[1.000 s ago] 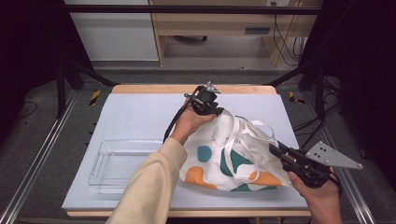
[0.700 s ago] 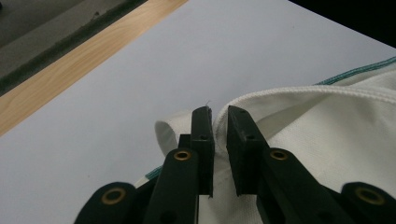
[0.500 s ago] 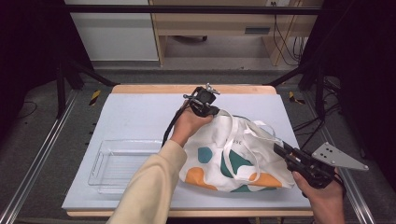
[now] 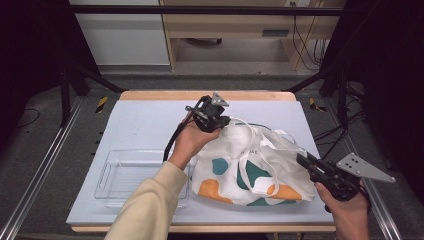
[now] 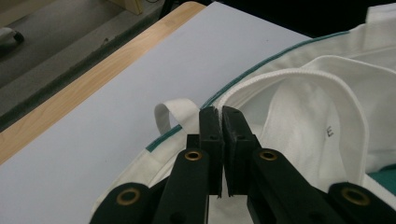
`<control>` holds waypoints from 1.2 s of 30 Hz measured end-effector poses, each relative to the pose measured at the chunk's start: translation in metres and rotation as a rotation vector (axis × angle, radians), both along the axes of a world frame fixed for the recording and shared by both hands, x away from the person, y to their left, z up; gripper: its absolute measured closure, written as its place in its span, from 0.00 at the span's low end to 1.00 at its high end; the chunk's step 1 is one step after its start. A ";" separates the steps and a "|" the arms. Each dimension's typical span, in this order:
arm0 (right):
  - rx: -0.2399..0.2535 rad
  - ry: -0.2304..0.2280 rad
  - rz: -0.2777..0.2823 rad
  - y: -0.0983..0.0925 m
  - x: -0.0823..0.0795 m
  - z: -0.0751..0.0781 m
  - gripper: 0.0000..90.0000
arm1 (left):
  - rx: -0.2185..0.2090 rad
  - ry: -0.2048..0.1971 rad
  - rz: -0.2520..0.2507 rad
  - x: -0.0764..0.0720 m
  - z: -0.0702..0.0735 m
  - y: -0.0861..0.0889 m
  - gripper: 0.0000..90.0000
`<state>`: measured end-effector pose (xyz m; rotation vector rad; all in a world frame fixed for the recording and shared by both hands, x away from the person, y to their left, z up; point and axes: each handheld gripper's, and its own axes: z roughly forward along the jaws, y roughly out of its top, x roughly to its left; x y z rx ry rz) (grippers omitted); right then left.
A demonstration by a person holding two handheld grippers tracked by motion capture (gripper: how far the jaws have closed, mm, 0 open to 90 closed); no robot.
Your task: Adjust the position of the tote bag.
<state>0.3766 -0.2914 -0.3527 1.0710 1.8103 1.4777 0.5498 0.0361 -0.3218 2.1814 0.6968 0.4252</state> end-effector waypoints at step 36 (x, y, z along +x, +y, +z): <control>-0.033 0.115 -0.074 -0.023 -0.012 -0.032 0.88 | -0.061 -0.027 -0.129 -0.108 -0.037 0.037 0.98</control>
